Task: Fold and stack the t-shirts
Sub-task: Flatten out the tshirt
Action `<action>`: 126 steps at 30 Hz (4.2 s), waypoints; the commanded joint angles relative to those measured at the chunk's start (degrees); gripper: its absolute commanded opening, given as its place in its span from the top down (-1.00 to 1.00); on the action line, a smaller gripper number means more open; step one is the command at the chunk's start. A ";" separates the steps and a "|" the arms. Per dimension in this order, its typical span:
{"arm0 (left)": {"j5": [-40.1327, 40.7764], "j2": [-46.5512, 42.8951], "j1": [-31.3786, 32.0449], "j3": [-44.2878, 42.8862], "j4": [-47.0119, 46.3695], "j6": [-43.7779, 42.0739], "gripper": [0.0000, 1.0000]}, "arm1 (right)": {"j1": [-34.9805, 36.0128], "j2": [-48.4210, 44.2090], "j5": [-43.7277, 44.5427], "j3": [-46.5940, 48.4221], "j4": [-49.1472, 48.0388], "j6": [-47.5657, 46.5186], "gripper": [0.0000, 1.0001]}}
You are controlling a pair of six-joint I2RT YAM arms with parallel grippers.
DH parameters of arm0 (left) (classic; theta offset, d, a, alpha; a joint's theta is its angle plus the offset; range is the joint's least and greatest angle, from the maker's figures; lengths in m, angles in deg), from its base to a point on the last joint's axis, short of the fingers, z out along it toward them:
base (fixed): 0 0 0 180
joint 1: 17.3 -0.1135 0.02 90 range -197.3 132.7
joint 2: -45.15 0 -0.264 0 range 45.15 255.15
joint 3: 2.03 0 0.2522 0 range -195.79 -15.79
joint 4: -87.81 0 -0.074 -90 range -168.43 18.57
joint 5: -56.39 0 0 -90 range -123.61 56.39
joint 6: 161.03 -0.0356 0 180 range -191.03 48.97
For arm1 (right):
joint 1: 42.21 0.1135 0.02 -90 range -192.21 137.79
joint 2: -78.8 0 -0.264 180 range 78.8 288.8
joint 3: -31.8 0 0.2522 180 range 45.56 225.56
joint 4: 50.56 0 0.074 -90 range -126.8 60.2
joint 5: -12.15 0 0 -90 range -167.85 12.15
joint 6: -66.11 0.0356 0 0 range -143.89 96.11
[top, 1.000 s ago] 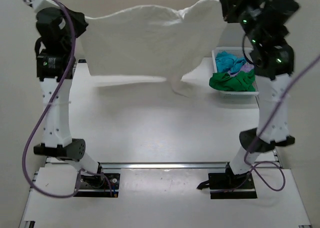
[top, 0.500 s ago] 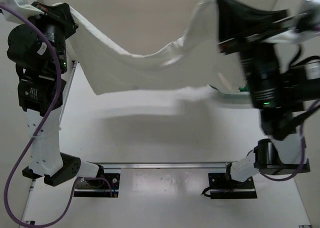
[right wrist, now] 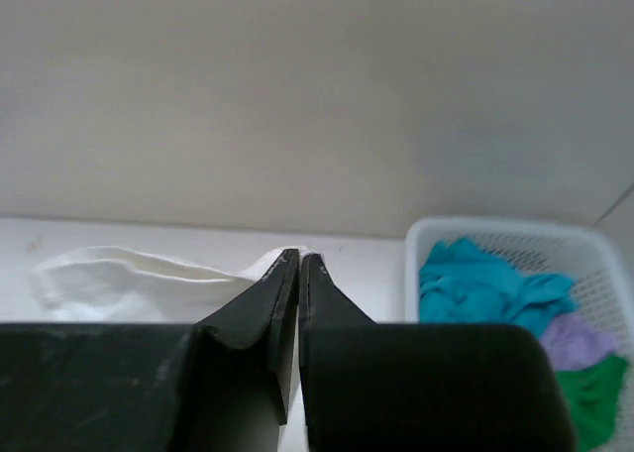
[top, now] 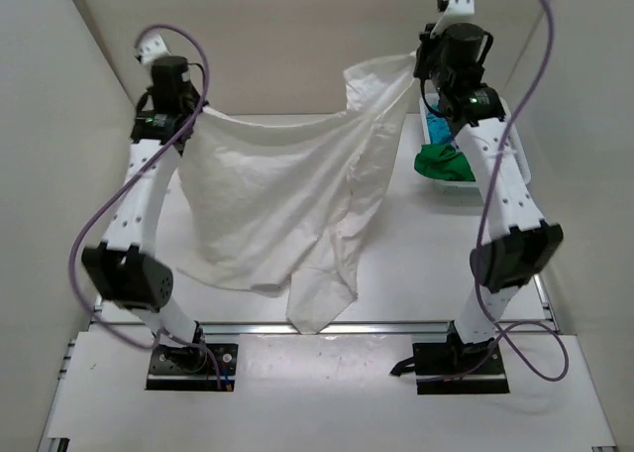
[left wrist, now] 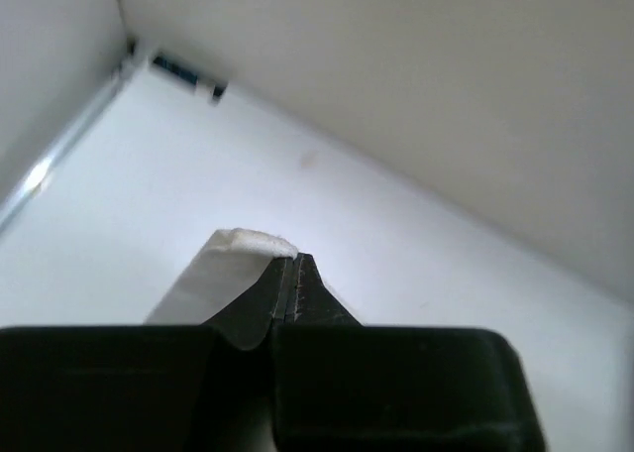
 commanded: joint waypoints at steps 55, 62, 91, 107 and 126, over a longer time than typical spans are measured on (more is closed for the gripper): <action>-4.68 -5.59 0.21 -8.24 5.70 3.29 1.00 | 18.37 -14.03 6.48 4.38 4.72 -6.49 1.00; -8.70 10.65 -2.78 -9.67 5.01 4.16 1.00 | -2.93 7.30 -15.25 9.94 5.01 10.07 0.99; -18.23 -10.75 -8.50 24.38 -6.51 7.33 1.00 | -2.69 -22.77 -17.99 -37.96 -7.11 13.85 1.00; -10.66 -46.87 5.65 65.63 11.48 2.14 1.00 | -4.97 -55.30 -20.80 -83.96 15.01 20.53 1.00; -12.24 -49.89 -1.64 57.82 29.88 7.94 1.00 | -5.86 -49.12 -17.83 -65.89 20.84 19.40 0.99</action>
